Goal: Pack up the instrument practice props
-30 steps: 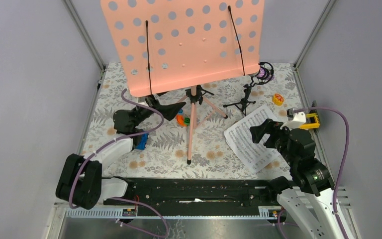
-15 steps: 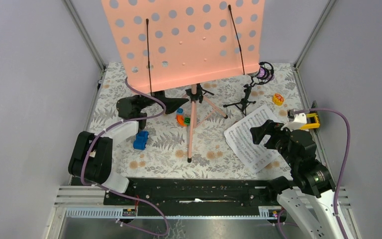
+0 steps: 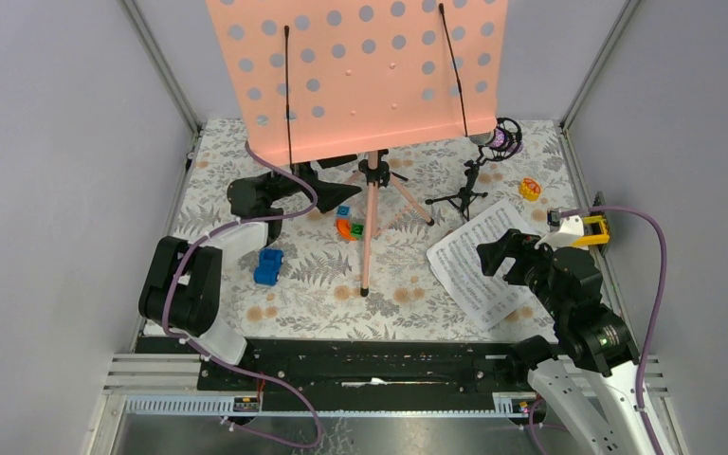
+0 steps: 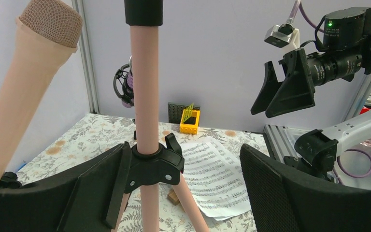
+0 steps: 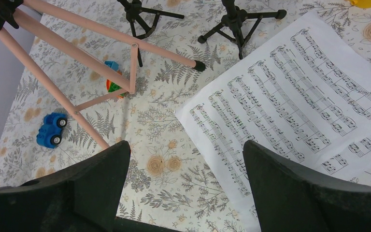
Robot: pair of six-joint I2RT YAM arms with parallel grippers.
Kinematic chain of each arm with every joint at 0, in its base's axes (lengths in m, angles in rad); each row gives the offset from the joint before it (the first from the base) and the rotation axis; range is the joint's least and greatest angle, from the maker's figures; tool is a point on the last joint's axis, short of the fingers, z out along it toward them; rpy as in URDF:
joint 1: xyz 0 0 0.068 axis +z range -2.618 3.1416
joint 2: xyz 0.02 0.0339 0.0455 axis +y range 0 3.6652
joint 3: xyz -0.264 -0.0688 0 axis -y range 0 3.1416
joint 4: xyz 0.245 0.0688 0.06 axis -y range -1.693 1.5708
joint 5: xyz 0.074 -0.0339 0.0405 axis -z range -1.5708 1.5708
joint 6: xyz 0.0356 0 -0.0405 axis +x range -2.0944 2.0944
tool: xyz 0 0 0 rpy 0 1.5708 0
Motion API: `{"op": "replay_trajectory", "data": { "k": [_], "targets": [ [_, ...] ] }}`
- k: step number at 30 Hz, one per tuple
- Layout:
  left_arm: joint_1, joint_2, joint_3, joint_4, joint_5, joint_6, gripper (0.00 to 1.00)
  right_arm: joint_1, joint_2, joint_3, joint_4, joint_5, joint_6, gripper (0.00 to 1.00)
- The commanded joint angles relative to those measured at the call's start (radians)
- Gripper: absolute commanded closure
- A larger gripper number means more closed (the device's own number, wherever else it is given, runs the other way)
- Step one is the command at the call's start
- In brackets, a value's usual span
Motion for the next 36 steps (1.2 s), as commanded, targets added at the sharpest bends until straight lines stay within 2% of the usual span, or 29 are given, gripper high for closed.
{"op": "replay_trajectory", "data": {
  "k": [1, 7, 12, 18, 21, 26, 36],
  "targets": [
    [-0.002, -0.019, 0.023, 0.083, 0.026, -0.021, 0.11, -0.004, -0.009, 0.024, -0.005, -0.006, -0.013, 0.07],
    [-0.001, -0.154, -0.092, 0.086, -0.044, 0.032, 0.07, -0.004, -0.02, 0.017, -0.005, -0.002, -0.013, 0.07],
    [0.004, -0.275, -0.261, 0.089, -0.204, 0.093, 0.05, -0.004, -0.014, 0.018, -0.005, -0.008, -0.012, 0.07],
    [0.014, -0.257, -0.334, 0.097, -0.288, 0.068, 0.06, -0.005, -0.008, 0.02, -0.001, -0.012, -0.012, 0.07],
    [0.018, -0.226, -0.319, 0.098, -0.316, 0.057, 0.05, -0.004, -0.005, 0.017, 0.0, -0.015, -0.014, 0.07],
    [0.045, -0.117, -0.2, 0.099, -0.29, -0.032, 0.07, -0.005, -0.01, 0.019, 0.0, -0.015, -0.016, 0.07],
    [0.074, 0.053, 0.057, 0.096, -0.149, -0.107, 0.08, -0.004, -0.025, 0.025, -0.016, -0.007, -0.026, 0.07]
  ]
}}
